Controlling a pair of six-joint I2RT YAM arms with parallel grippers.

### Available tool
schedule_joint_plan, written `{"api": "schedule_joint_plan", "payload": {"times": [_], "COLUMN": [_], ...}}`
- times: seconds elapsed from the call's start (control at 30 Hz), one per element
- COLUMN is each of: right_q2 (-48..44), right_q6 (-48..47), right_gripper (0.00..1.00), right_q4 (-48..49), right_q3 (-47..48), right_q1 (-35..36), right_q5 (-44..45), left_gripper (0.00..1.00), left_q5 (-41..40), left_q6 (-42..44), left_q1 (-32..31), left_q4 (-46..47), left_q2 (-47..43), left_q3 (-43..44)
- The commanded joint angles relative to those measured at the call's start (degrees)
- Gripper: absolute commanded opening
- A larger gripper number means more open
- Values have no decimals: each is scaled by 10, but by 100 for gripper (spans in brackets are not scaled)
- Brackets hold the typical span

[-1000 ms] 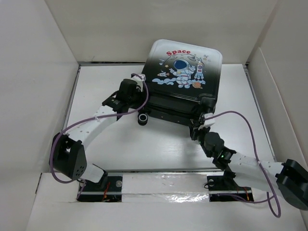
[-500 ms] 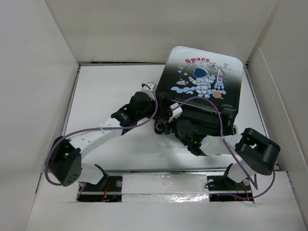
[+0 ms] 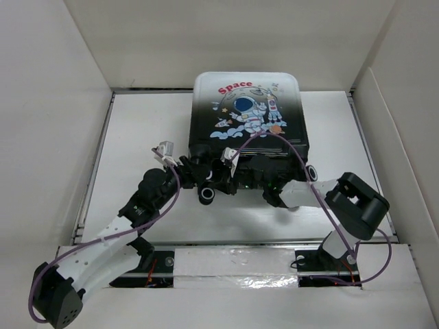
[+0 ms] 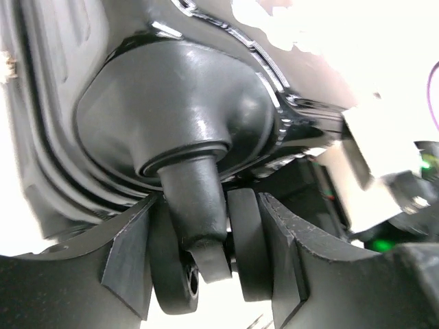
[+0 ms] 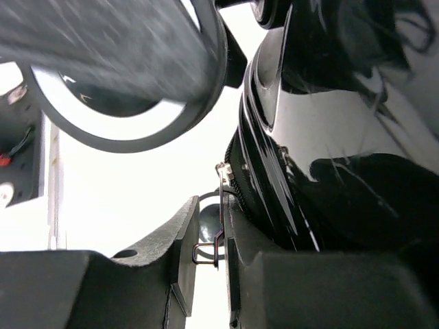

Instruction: Pack the luggage

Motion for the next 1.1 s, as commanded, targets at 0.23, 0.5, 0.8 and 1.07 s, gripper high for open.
{"api": "schedule_joint_plan", "payload": {"times": [0.23, 0.5, 0.8, 1.07], "right_q2": [-65, -148, 48, 134], "right_q6": [33, 118, 228, 322], "right_gripper": [0, 0, 0, 0], "right_q4": [-69, -21, 274, 398], "right_q3": [26, -69, -19, 47], "right_q1": [-138, -85, 72, 98], "right_q5": [-26, 108, 174, 211], "left_gripper": [0, 0, 0, 0], "left_q5": [5, 35, 15, -59], "left_q6": [-18, 4, -79, -108], "left_q1": [-116, -118, -113, -113], "left_q4": [157, 284, 376, 421], "left_q2": [48, 242, 239, 164], "left_q3": [-7, 163, 139, 55]}}
